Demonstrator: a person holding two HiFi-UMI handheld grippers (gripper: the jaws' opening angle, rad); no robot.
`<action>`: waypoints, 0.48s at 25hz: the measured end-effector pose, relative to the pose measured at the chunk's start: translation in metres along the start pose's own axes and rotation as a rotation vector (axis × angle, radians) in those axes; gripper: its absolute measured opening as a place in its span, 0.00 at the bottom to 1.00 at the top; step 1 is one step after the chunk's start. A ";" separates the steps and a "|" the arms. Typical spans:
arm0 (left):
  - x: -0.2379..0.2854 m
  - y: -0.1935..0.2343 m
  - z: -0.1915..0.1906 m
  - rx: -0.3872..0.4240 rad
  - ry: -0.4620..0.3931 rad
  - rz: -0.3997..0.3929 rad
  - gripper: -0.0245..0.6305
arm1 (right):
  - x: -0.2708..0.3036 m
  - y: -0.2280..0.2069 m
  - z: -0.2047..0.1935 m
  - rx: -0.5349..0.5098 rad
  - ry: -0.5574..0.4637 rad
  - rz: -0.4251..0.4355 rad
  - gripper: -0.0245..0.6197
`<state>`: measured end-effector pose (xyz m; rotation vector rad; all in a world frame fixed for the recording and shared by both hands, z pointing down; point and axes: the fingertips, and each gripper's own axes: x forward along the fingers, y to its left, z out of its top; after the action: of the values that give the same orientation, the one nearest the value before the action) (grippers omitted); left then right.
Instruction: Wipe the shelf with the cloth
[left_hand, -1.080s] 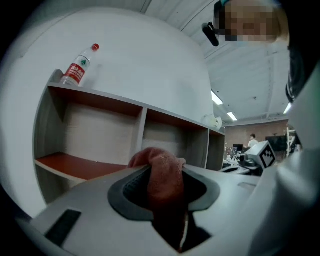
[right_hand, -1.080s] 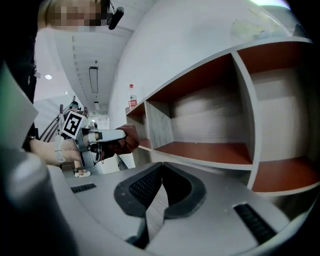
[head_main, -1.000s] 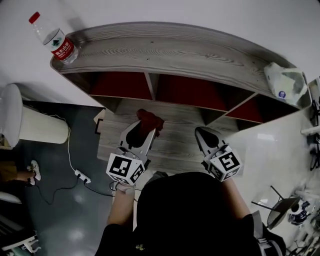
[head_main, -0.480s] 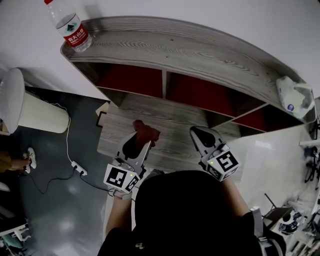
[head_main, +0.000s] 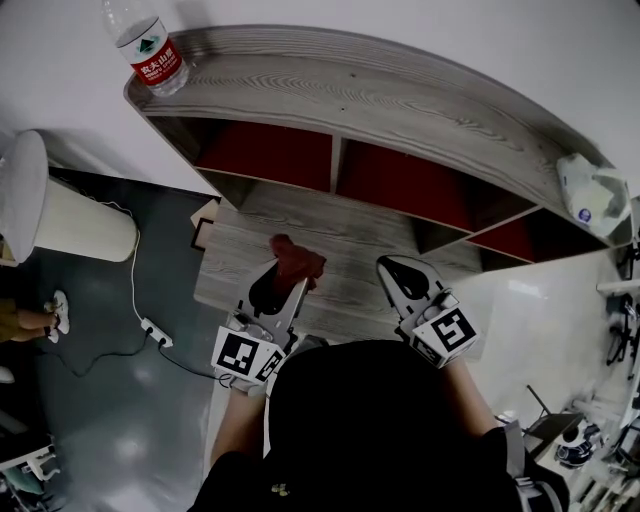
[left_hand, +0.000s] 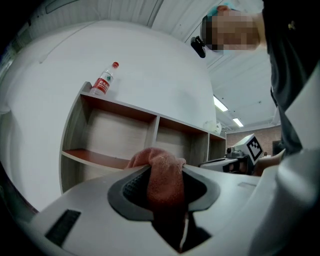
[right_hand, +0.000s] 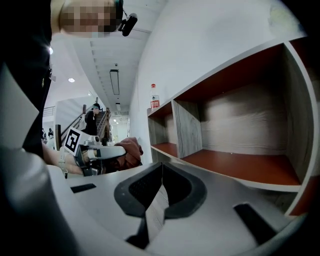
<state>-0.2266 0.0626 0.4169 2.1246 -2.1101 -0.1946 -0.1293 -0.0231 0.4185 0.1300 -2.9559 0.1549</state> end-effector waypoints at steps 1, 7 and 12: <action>0.000 -0.002 0.000 0.000 -0.002 -0.008 0.26 | -0.001 0.001 0.000 0.001 -0.003 0.000 0.04; 0.004 -0.015 0.005 0.003 -0.021 -0.068 0.26 | -0.012 -0.002 -0.004 -0.005 -0.004 -0.020 0.04; 0.007 -0.021 0.007 0.000 -0.023 -0.077 0.26 | -0.020 -0.009 0.001 0.014 -0.043 -0.051 0.04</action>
<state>-0.2068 0.0554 0.4065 2.2158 -2.0427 -0.2285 -0.1092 -0.0306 0.4144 0.2124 -2.9917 0.1680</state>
